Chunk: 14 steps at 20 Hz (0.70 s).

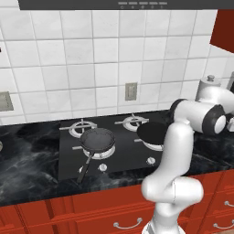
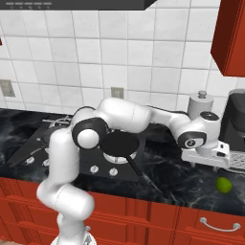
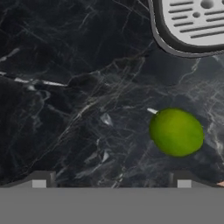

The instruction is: Place both pans onto different burners. Then place the lime and the fish on different pans.

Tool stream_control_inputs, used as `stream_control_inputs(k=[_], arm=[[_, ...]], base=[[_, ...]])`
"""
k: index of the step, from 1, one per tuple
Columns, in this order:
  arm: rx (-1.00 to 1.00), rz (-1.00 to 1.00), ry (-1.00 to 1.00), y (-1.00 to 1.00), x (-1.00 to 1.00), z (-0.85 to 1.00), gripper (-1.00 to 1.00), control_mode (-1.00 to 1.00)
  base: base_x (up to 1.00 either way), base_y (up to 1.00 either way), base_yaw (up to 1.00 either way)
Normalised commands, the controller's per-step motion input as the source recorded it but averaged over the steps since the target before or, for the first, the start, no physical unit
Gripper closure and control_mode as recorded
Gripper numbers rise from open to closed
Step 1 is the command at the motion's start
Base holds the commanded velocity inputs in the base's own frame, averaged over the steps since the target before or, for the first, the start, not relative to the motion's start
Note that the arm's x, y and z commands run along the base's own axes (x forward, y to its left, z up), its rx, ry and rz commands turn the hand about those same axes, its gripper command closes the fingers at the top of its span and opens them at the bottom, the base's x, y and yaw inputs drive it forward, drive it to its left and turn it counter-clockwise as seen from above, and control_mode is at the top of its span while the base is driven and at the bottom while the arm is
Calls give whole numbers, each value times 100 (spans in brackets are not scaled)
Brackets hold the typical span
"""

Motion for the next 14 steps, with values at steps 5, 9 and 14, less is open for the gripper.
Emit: stream_control_inputs(k=[5,9,14], arm=[[0,0,0,-13,0,0,-100,-100],[0,0,0,-9,-1,0,-100,-100],[0,0,0,-10,0,0,-100,-100]], base=[[0,0,0],[0,0,0],[0,0,0]])
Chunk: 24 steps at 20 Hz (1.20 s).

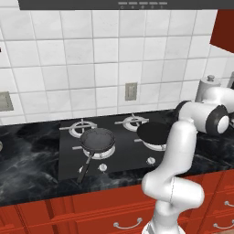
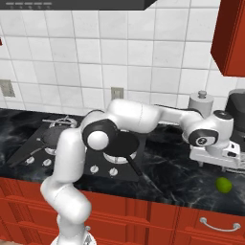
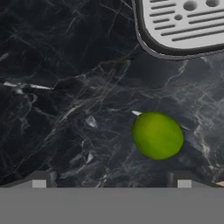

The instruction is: Place both pans onto different burners. Then place the lime and the fish on different pans.

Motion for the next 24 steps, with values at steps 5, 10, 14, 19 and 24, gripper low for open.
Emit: stream_control_inputs(k=[5,10,14,19,24], arm=[[0,0,0,-11,0,-1,-100,-100],[0,3,-2,-20,0,-7,-100,-100],[0,10,-1,-11,0,-6,-100,-100],[0,11,0,-16,0,-3,-100,-100],[0,12,0,-21,0,-6,-100,-100]], base=[[0,0,0],[0,0,0],[0,0,0],[0,0,0],[0,0,0]])
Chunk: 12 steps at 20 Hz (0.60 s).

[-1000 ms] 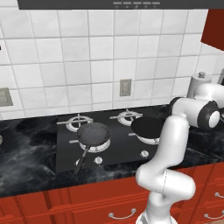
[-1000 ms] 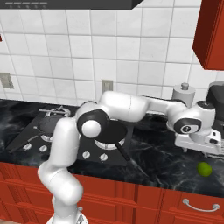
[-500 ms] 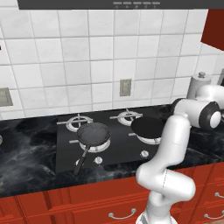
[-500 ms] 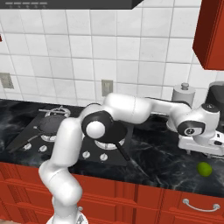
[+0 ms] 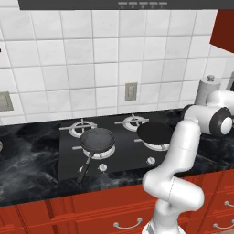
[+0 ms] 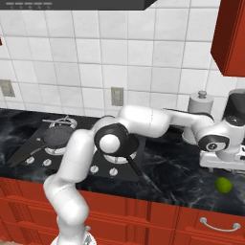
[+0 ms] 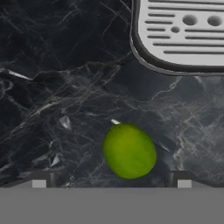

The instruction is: Place both pans onto different burners. Then place the lime and the fish on different pans.

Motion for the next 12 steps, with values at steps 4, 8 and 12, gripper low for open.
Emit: stream_control_inputs(k=[4,8,12], arm=[[0,11,0,-17,0,-12,-100,-100],[0,8,0,-5,0,-11,-100,-100],[0,5,0,0,0,-14,-100,-100]], base=[[0,0,0],[0,0,0],[0,0,0]])
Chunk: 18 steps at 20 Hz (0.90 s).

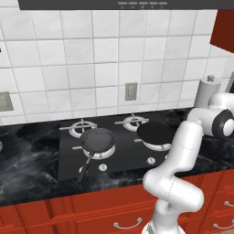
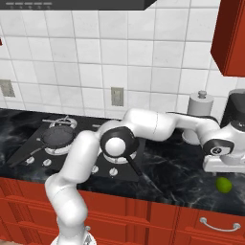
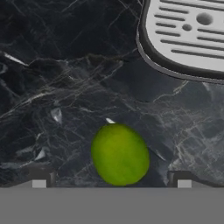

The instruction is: Place both pans onto different burners. Then place the lime and the fish on different pans.

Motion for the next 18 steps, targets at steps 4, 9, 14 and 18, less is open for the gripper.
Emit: stream_control_inputs(k=[4,9,14,18], arm=[[0,1,0,0,0,-16,-100,-100],[0,1,0,0,0,-18,-100,-100],[0,2,0,0,0,-18,-100,-100],[0,3,0,-2,0,-17,-100,-100]], base=[[0,0,0],[0,0,0],[0,0,0],[0,0,0]])
